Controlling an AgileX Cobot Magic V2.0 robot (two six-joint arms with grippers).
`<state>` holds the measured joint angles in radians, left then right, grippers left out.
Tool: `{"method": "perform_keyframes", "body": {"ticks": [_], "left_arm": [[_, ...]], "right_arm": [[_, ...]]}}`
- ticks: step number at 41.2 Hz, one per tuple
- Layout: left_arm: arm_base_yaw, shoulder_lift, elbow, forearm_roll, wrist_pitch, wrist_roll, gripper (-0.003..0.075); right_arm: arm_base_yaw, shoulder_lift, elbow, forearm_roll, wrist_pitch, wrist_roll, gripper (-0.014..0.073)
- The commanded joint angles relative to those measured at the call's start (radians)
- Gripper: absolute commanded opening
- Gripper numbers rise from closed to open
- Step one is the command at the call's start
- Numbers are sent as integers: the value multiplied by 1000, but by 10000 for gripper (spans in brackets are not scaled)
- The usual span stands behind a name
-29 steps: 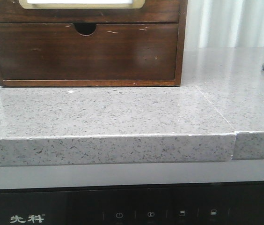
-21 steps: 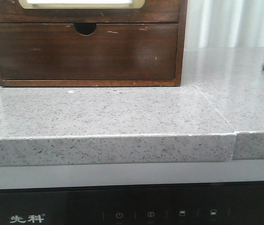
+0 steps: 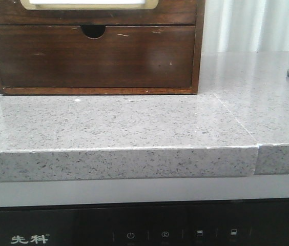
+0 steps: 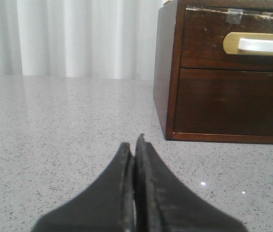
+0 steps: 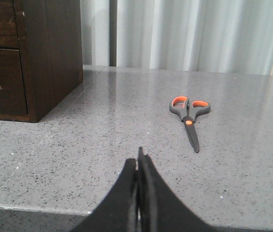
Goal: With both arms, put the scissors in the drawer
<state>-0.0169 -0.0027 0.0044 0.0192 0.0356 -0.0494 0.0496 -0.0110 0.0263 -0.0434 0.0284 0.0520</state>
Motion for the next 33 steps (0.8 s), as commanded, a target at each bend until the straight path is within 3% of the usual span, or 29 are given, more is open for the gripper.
{"method": "perform_keyframes", "body": {"ticks": [1,8,12,21,33], "left_arm": [[-9,-17,24,0,-97,-5,-20],[-9,-17,-10,-2,-188,-8,-20],[-9,-17,-110,-5,-156,-8,-20],[-9,20,-428,15,98,-8,-20],[-9,202,-757,15,358,-8,-20]], "right_arm": [[1,-16,1,-15,-102,-2,-117],[1,-16,-62,64,-47,-1,-117],[1,-16,-145,68,30,-1,-117],[1,24,-392,51,229,-1,-117],[1,255,-687,8,424,-1,-117]]}}
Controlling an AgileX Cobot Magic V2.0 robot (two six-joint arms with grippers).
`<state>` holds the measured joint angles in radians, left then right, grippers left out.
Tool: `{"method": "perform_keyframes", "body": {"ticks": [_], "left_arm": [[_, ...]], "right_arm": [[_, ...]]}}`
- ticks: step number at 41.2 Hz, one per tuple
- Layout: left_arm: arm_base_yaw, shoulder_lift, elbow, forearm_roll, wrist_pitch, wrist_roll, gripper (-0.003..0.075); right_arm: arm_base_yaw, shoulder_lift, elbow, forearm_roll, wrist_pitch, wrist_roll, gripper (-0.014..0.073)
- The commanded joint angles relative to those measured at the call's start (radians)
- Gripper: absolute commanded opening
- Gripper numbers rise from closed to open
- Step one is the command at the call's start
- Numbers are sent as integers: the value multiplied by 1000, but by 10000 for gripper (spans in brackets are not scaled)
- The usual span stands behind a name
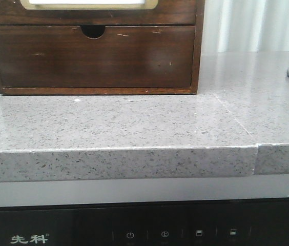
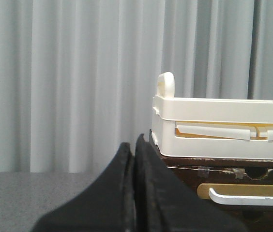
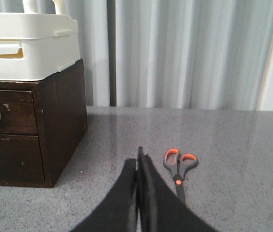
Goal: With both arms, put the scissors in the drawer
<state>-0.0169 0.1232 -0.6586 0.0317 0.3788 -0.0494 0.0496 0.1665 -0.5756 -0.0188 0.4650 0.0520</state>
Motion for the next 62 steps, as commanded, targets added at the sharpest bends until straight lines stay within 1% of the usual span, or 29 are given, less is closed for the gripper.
{"method": "perform_keyframes", "body": {"ticks": [1,3,7,14,22,33,35,37,39,40,42,43,45,46,47,48,49,51,54,56,62], "left_arm": [[-9,90,-109,2,36,-8,-20],[-9,125,-145,2,92,-8,-20],[-9,178,-177,2,163,-8,-20],[-9,245,-156,2,221,-8,-20],[-9,279,-107,2,236,-8,-20],[-9,279,-40,0,232,-8,-20],[-9,279,-36,0,232,-8,-19],[-9,279,-36,0,232,-8,-10],[-9,279,-36,0,230,-8,24],[-9,279,-36,0,230,-8,62],[-9,279,-36,0,230,-8,157],[-9,279,-36,0,230,-8,222],[-9,279,-36,0,226,-8,340],[-9,279,-36,0,221,-8,386],[-9,279,-36,0,219,-8,438],[-9,279,-36,-2,216,-8,470],[-9,279,-36,-7,215,-8,503],[-9,279,-36,-9,213,-8,527],[-9,279,-36,-23,213,-8,526],[-9,283,-36,-57,213,-8,526],[-9,337,-36,-303,210,-8,526]], "right_arm": [[1,95,-102,-16,5,-1,-117],[1,134,-141,-16,45,-1,-117],[1,205,-183,-16,113,-1,-117],[1,301,-184,-20,156,-1,-117],[1,384,-184,-55,165,-1,-117],[1,429,-184,-68,203,-5,-114],[1,430,-184,-80,210,-17,-110],[1,431,-184,-85,219,-33,-84],[1,431,-184,-86,227,-35,-25],[1,431,-184,-86,233,-35,23],[1,431,-184,-86,242,-35,129],[1,431,-184,-86,245,-35,199],[1,431,-184,-86,247,-35,302],[1,431,-184,-86,247,-35,362],[1,431,-184,-86,245,-35,400],[1,431,-184,-86,244,-35,441],[1,431,-184,-86,244,-35,465],[1,431,-184,-86,244,-35,500],[1,431,-184,-86,244,-35,502],[1,431,-184,-86,244,-35,502],[1,431,-184,-86,244,-35,502]]}}
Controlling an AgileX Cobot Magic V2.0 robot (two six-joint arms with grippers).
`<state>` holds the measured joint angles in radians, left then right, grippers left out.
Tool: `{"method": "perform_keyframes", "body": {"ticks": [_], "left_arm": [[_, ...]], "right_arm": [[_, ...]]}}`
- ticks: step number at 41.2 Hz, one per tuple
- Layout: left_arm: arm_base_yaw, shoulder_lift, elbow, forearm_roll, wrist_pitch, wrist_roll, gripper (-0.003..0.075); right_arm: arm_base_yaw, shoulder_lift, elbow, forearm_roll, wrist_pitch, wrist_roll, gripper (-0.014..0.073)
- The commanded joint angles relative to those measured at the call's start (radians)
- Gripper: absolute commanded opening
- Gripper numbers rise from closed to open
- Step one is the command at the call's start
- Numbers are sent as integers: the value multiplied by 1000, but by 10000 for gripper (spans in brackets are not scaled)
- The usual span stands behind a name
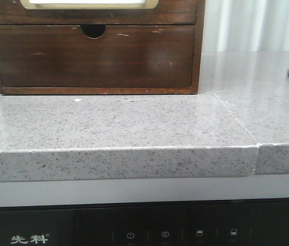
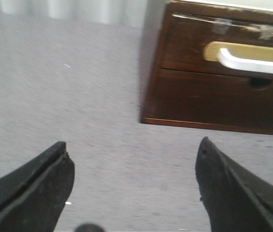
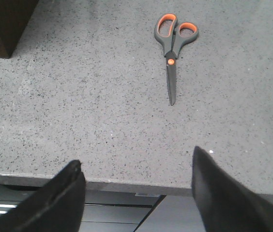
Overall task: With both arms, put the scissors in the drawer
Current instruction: 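Grasp the white drawer handle with the left gripper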
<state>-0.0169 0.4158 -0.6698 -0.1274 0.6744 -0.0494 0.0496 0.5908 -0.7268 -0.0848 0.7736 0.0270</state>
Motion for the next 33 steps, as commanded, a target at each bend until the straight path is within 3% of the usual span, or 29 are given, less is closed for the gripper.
{"method": "perform_keyframes", "body": {"ticks": [1,7,21,28,33], "left_arm": [[-9,64,-25,-196,-85,-3,526],[-9,189,-25,-487,-110,156,526],[-9,513,-27,-1319,-84,698,526],[-9,649,-27,-1613,-22,893,526],[-9,728,-27,-1733,44,959,526]], "right_arm": [[1,7,-33,-20,-64,-10,502],[1,7,-33,-20,-64,-10,502],[1,7,-33,-20,-64,-10,502],[1,7,-33,-20,-64,-10,502],[1,7,-33,-20,-64,-10,502]]}}
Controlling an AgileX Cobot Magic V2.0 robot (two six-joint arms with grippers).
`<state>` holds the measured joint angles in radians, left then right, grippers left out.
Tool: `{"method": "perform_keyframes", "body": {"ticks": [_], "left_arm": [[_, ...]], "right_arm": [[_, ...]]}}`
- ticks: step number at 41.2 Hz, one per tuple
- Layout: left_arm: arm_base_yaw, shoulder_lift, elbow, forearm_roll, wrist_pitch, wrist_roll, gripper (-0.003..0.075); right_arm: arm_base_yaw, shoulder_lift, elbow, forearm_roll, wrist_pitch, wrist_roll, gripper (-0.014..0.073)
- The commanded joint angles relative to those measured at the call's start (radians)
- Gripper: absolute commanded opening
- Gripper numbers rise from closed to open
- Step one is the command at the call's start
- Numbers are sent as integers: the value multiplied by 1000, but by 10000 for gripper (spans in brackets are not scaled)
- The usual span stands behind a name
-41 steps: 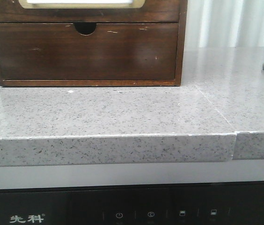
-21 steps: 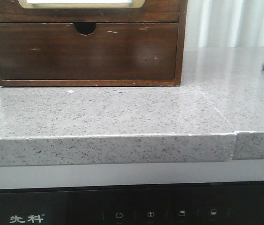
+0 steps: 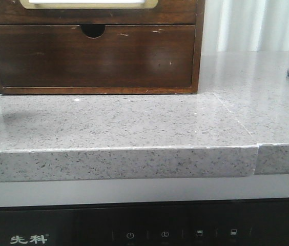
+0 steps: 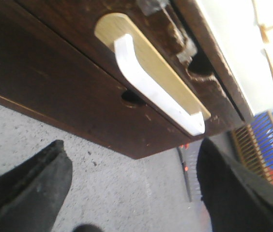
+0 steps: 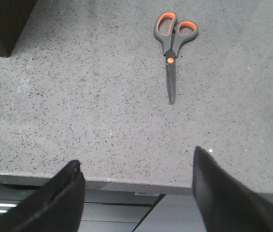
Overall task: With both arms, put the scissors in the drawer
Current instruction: 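Grasp the white drawer handle with the left gripper, then pull the drawer open toward the robot with the left gripper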
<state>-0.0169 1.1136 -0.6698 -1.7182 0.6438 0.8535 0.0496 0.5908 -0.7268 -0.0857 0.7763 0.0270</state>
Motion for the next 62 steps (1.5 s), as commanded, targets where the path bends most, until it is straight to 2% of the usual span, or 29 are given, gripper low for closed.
{"method": "perform_keyframes", "body": {"ticks": [1,11,30,35,39,47,51,62], "left_arm": [[-9,46,-32,-142,91,56,526],[-9,166,-129,-142,174,59,526],[-9,358,-326,-142,231,57,522],[-9,390,-357,-142,241,57,450],[-9,405,-361,-142,262,57,326],[-9,407,-361,-142,295,57,150],[-9,407,-361,-142,311,61,111],[-13,349,-319,-142,370,80,112]], "right_arm": [[1,7,-33,-19,-67,-10,502],[1,7,-33,-19,-67,-10,502],[1,7,-33,-19,-67,-10,502],[1,7,-33,-19,-67,-10,502],[1,7,-33,-19,-67,-10,502],[1,7,-33,-19,-67,-10,502],[1,7,-33,-19,-67,-10,502],[1,7,-33,-19,-67,-10,502]]}}
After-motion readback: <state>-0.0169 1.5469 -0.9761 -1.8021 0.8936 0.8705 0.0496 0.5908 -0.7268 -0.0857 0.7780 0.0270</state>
